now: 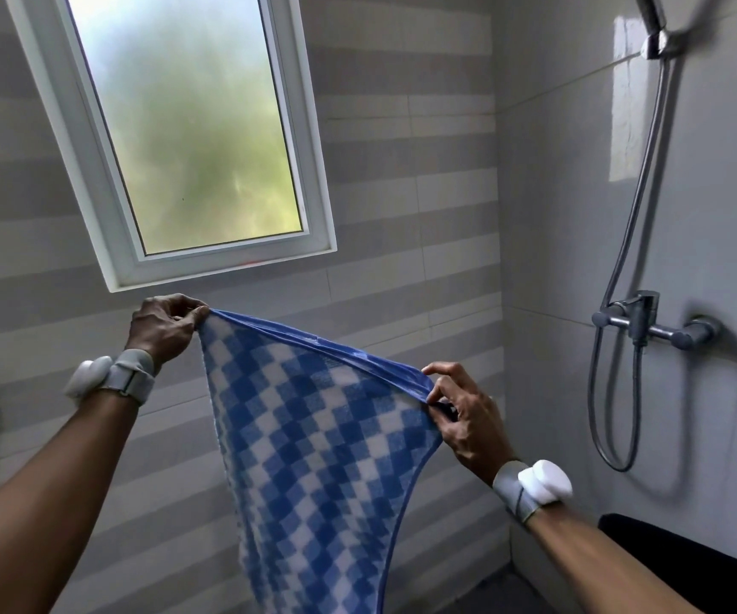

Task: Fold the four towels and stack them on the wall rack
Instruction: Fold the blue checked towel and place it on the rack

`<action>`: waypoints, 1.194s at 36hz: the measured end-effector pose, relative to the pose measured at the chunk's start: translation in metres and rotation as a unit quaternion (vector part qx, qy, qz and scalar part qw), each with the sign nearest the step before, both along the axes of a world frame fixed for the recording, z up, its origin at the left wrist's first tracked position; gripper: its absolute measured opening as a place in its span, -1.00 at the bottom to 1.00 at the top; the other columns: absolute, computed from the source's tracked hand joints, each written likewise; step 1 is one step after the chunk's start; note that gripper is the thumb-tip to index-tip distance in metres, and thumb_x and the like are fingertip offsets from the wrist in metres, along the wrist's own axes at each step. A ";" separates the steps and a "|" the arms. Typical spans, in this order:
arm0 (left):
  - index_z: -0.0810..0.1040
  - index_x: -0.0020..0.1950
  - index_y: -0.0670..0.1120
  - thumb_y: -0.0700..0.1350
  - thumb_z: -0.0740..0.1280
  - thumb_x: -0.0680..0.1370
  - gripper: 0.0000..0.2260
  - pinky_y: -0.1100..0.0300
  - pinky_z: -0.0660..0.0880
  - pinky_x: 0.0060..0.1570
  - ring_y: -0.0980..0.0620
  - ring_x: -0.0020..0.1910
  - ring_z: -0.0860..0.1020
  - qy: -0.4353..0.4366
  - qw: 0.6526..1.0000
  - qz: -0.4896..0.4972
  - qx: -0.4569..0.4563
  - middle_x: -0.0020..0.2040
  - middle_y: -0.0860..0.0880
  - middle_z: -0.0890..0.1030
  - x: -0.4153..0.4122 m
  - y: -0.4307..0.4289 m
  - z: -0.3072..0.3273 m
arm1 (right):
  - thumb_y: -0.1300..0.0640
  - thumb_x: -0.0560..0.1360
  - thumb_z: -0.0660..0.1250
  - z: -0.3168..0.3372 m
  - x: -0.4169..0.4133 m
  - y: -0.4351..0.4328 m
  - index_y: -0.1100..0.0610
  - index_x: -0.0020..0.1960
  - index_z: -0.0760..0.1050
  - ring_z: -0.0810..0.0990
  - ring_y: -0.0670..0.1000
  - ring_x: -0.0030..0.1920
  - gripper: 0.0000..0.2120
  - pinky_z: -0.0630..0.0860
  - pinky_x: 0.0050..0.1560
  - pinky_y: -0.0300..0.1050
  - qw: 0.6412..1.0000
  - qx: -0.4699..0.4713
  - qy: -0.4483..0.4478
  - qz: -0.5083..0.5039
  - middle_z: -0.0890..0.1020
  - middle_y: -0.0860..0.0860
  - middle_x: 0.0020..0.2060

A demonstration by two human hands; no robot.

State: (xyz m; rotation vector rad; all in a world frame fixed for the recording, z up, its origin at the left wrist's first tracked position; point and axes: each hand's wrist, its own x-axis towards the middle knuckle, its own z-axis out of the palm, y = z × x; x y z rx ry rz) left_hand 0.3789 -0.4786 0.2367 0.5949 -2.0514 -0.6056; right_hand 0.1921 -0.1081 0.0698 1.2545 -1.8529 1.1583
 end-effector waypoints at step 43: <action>0.70 -0.01 -0.08 -0.11 0.42 0.54 -0.91 0.17 0.47 -0.07 -0.05 -0.11 0.63 -0.046 0.999 0.002 -0.024 -0.13 -0.06 0.69 0.018 0.011 0.003 | 0.12 0.50 0.46 -0.005 0.004 -0.012 0.05 -0.02 0.67 0.56 -0.19 -0.24 -0.93 0.41 -0.20 -0.45 0.985 0.044 -0.152 0.069 0.59 -0.07 -0.24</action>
